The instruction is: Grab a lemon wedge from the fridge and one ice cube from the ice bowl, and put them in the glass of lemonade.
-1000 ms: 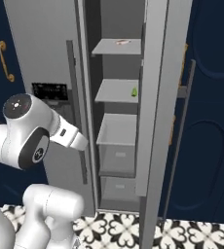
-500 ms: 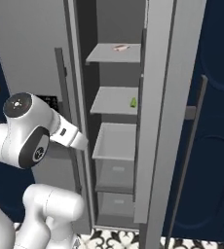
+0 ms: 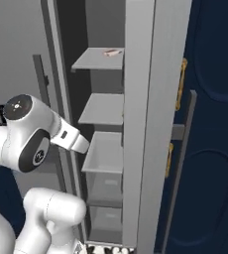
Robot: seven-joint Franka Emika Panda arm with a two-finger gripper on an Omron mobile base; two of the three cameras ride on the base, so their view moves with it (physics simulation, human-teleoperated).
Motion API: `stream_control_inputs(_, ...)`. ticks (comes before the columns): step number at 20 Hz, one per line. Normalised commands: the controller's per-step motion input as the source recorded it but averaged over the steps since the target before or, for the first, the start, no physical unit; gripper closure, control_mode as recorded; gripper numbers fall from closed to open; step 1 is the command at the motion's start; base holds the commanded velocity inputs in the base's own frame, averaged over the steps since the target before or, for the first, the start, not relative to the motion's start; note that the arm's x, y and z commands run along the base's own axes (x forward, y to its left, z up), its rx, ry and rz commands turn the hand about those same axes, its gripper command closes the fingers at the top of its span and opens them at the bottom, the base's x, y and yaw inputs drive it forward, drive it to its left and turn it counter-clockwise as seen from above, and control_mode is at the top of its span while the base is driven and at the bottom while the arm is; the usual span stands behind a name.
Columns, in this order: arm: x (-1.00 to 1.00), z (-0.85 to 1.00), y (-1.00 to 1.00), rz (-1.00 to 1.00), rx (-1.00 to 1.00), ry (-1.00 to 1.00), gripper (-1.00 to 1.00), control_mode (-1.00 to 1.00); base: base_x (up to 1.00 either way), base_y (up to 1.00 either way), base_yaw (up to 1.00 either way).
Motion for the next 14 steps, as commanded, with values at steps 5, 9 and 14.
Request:
stream_control_inputs(5, 0.00, 0.00, 0.00, 0.00, 0.00, 0.00, -1.00, 1.00, 0.55, -0.32, 0.00)
stream_control_inputs(9, 0.00, 0.00, 0.00, 0.00, 0.00, 0.00, -1.00, 1.00, 0.57, -0.28, 0.00)
stream_control_inputs(14, 0.49, -0.05, -0.09, 0.00, 0.00, 0.00, -1.00, -1.00, 0.26, -0.05, 0.00)
